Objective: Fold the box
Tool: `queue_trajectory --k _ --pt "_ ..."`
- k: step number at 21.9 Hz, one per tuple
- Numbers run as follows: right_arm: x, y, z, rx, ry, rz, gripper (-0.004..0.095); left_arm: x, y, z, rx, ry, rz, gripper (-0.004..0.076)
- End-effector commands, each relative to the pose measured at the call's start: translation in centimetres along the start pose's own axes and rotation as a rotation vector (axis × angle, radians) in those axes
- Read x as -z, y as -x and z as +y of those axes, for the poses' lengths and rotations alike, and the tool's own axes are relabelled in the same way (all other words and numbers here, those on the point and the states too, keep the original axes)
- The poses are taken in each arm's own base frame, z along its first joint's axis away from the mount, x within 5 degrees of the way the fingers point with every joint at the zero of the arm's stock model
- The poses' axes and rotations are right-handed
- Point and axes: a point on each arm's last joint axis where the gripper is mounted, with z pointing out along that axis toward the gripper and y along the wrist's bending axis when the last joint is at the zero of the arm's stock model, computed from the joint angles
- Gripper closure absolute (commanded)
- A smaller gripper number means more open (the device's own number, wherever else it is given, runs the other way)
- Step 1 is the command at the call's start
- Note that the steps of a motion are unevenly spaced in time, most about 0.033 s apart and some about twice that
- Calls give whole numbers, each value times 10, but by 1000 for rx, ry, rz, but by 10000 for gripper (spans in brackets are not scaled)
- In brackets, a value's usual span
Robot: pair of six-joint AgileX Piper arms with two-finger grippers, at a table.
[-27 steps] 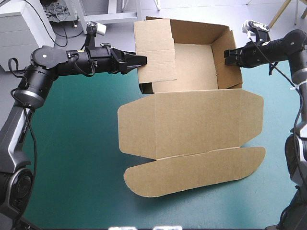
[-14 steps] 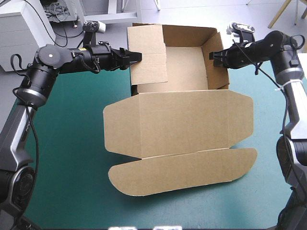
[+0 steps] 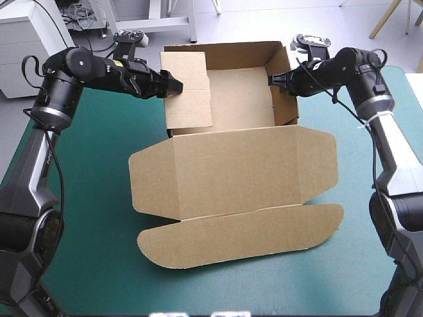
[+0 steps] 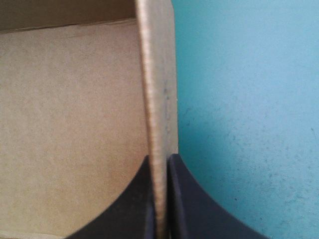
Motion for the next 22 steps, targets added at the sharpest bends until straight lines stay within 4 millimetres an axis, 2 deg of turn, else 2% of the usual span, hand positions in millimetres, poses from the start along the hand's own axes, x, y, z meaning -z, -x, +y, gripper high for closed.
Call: queue_trajectory --k 1,6,9,10,15,18,19,20,21,22 --pt "30 17 18 -38 53 -158 919 20 7 -13 -2 -6 -38 252" --pt "30 17 20 -39 53 -158 919 13 4 -16 -12 50 -9 254" --pt "27 14 24 -14 24 -137 916 4 2 -20 -48 92 15 328" --pt "24 12 29 -5 18 -125 916 -2 -1 -22 -52 97 46 368" --pt "-4 0 30 -34 20 -14 916 -17 -9 -14 -36 131 150 435" --pt "-21 -5 25 -51 17 35 915 -32 -15 -6 -23 148 219 506" --pt "-24 -6 24 -51 14 41 915 -39 -16 -3 -19 149 223 575" --pt "-25 -6 24 -52 13 46 915 -42 -16 -1 -17 150 219 612" --pt "-28 -9 22 -46 6 72 915 -48 -16 1 -12 148 218 692" --pt "-31 -12 21 -38 3 102 915 -53 -16 3 -9 148 212 731"
